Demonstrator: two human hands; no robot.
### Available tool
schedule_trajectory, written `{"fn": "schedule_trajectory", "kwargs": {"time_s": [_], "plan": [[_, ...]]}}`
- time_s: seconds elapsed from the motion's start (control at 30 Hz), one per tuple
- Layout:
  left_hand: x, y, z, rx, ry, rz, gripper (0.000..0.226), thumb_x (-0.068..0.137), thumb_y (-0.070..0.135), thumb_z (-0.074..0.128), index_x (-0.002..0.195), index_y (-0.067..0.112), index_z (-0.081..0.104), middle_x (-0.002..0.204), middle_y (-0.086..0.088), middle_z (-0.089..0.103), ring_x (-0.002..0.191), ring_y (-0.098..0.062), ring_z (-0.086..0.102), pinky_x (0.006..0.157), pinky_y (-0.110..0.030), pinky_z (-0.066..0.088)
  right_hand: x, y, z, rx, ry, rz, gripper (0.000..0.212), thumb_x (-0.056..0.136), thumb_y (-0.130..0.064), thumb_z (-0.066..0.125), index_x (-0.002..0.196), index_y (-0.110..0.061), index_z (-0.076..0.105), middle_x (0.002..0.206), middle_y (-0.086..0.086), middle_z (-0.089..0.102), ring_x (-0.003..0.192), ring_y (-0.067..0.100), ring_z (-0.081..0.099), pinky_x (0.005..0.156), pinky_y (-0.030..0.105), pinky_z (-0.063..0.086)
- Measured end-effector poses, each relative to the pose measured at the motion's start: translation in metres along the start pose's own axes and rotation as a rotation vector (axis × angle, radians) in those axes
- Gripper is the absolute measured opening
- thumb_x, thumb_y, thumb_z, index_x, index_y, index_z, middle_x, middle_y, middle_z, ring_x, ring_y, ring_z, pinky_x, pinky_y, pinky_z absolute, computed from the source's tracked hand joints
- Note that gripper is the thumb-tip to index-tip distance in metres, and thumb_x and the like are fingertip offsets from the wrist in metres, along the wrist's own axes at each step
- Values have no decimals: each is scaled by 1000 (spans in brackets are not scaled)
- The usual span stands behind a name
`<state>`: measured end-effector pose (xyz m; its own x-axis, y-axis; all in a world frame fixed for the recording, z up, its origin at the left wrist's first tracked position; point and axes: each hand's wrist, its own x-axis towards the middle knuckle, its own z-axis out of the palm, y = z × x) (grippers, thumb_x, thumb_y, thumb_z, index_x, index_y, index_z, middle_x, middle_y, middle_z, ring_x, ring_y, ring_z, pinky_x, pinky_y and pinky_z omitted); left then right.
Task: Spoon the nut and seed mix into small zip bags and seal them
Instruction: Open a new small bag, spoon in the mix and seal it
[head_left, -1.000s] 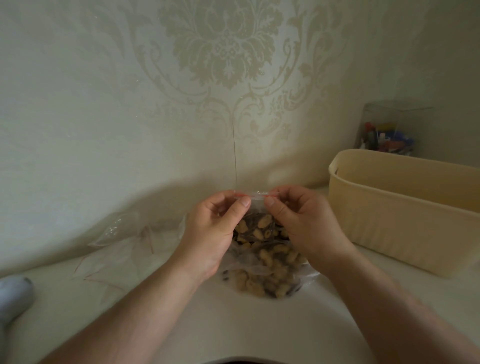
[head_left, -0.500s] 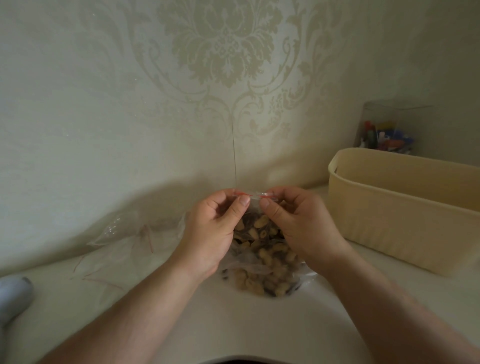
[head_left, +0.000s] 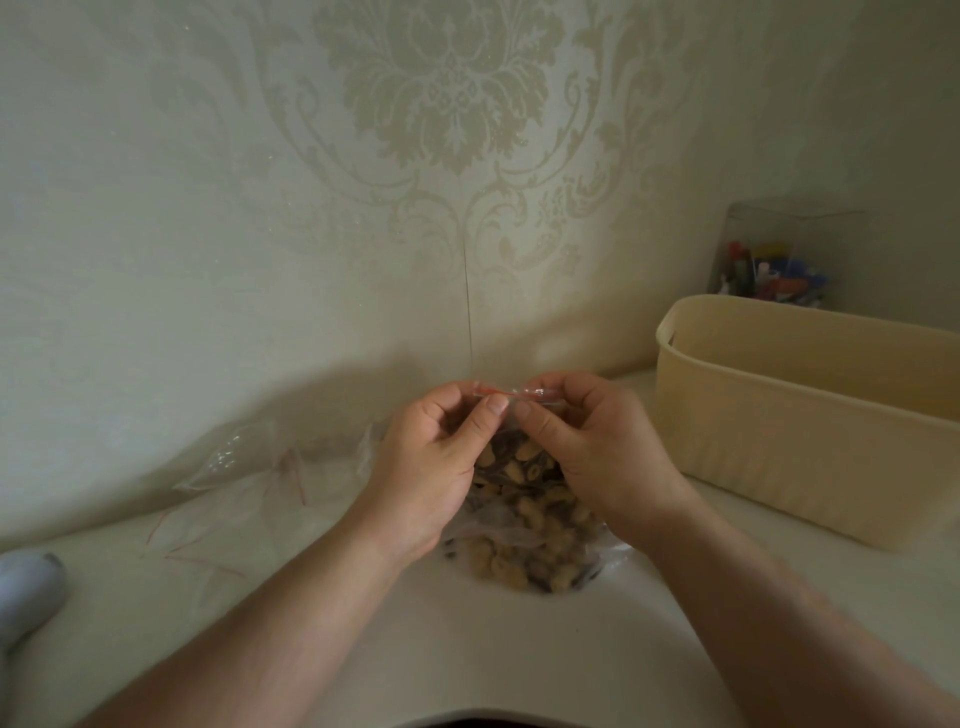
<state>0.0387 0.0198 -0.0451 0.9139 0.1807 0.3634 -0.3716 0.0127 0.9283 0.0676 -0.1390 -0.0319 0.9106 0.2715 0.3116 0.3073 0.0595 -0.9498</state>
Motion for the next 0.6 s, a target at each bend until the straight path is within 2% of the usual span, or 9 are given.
{"fn": "schedule_trajectory", "kwargs": {"time_s": [0.13,0.2,0.3,0.37,0.47,0.53,0.6], "plan": [[-1,-1,-1,17,-17,13,13,90,31,70,94,22,79,96,-4,80,96,-19,72,98,-50,56,0,0,0,-18,-3,0,6,95,-18,75,92,-23,75,90,4,80,90,26,77,82,38,62],[-1,-2,-1,15,-14,8,13,91,30,71,95,21,79,96,-3,80,95,-18,73,98,-49,56,0,0,-1,-30,-3,1,4,95,-18,75,93,-21,75,90,6,80,91,27,77,84,40,64],[0,-3,-1,37,-13,6,6,94,29,74,94,26,80,96,-4,80,95,-18,73,95,-46,56,-1,-3,0,-39,-8,-12,4,96,-15,73,94,-18,75,91,4,80,91,22,77,82,33,63],[0,-4,-1,41,-5,8,10,94,29,71,95,26,80,98,-7,80,96,-22,72,96,-52,56,-2,-4,0,-34,-7,-15,5,96,-14,73,94,-17,75,89,2,80,87,17,77,78,28,62],[-1,-2,-2,43,2,5,11,94,33,72,98,26,80,100,-11,79,99,-32,72,97,-61,54,-3,-6,-1,-30,0,3,4,93,-20,76,96,-16,76,90,5,80,89,24,78,79,35,64],[0,-2,-3,12,14,-4,14,95,33,74,100,21,79,103,-17,78,100,-35,72,100,-64,53,-2,-6,-3,-34,-1,14,1,93,-21,78,93,-22,77,87,4,80,83,20,77,73,33,63],[1,-2,-5,-4,26,-14,18,94,32,76,103,17,78,106,-24,75,103,-39,71,103,-65,52,-1,-6,-4,-42,17,13,14,94,-19,77,84,-29,78,80,2,78,73,12,72,67,27,57]]}}
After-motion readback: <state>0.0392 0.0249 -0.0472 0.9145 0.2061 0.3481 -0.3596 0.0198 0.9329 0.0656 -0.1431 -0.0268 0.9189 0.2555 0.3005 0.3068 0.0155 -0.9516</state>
